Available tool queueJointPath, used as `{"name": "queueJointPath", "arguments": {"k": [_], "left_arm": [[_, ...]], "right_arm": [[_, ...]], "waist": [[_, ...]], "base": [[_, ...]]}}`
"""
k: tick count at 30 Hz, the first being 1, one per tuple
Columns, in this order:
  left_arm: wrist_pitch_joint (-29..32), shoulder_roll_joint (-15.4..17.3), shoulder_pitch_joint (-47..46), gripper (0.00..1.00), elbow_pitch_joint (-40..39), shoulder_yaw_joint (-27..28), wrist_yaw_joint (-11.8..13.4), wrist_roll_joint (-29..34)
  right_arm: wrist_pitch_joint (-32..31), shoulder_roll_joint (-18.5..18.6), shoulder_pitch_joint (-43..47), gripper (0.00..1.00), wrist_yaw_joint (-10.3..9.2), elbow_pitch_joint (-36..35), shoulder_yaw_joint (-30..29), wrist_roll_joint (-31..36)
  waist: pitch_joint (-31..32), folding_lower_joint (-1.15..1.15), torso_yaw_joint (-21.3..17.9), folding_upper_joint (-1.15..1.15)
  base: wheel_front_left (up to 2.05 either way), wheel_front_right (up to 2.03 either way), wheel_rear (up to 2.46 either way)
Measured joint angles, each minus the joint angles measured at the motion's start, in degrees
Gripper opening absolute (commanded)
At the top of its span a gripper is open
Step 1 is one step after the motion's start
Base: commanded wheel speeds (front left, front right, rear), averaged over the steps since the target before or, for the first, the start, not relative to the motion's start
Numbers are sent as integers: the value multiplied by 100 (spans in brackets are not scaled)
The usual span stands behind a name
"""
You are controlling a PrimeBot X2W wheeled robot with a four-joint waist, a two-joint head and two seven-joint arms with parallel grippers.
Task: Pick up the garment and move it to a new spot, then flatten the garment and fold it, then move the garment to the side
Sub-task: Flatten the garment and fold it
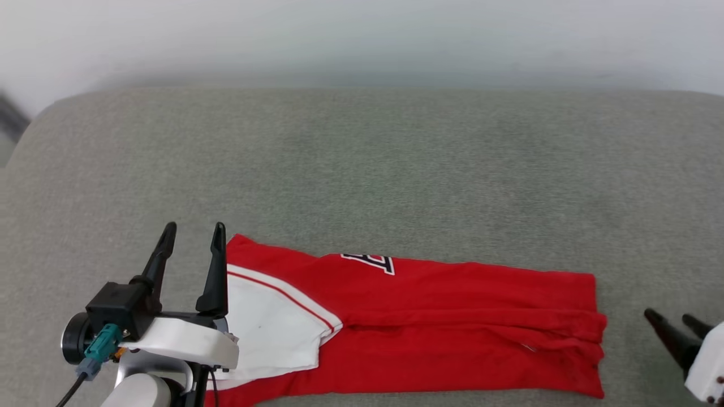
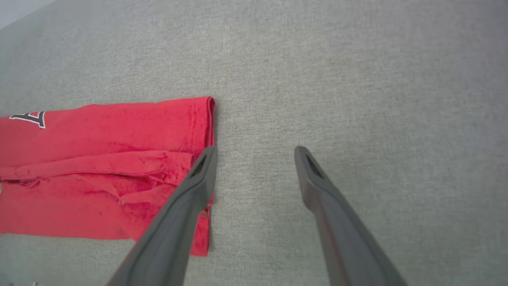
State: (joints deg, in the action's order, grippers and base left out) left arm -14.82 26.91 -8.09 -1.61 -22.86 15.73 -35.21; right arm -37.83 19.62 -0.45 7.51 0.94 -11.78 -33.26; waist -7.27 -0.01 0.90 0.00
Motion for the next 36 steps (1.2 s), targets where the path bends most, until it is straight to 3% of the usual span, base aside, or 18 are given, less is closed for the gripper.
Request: {"name": "queueJointPath", "arguments": {"k": [9,16,17,19,30,36], "left_arm": [[-9,-81,44,100,-214,-19,37,328],[-9,-158,-34,100,-235,-38,-9,380],[-9,-166,-34,100,-235,-41,-10,382],[-9,-197,-34,100,-235,-53,-13,389],[-8,-207,-5,100,-204,-103,-15,433],[3,-170,68,100,-256,-121,10,447]], "right_arm": [[-398,-580,-178,100,0,698,370,12],[-411,-579,-464,100,-11,1288,680,-168],[-419,-554,-494,51,-11,1335,714,-212],[-423,-512,-542,0,-12,1392,794,-259],[-176,-357,-572,0,-1,1022,1328,-237],[-187,-141,-541,0,1,759,1003,-131]], "waist": [[-227,1,391,0],[-379,0,550,0],[-389,0,559,0],[-395,0,564,0],[-260,1,388,0],[-121,1,165,0]], "base": [[0,0,0],[0,0,0],[0,0,0],[0,0,0],[0,0,0],[0,0,0]]}}
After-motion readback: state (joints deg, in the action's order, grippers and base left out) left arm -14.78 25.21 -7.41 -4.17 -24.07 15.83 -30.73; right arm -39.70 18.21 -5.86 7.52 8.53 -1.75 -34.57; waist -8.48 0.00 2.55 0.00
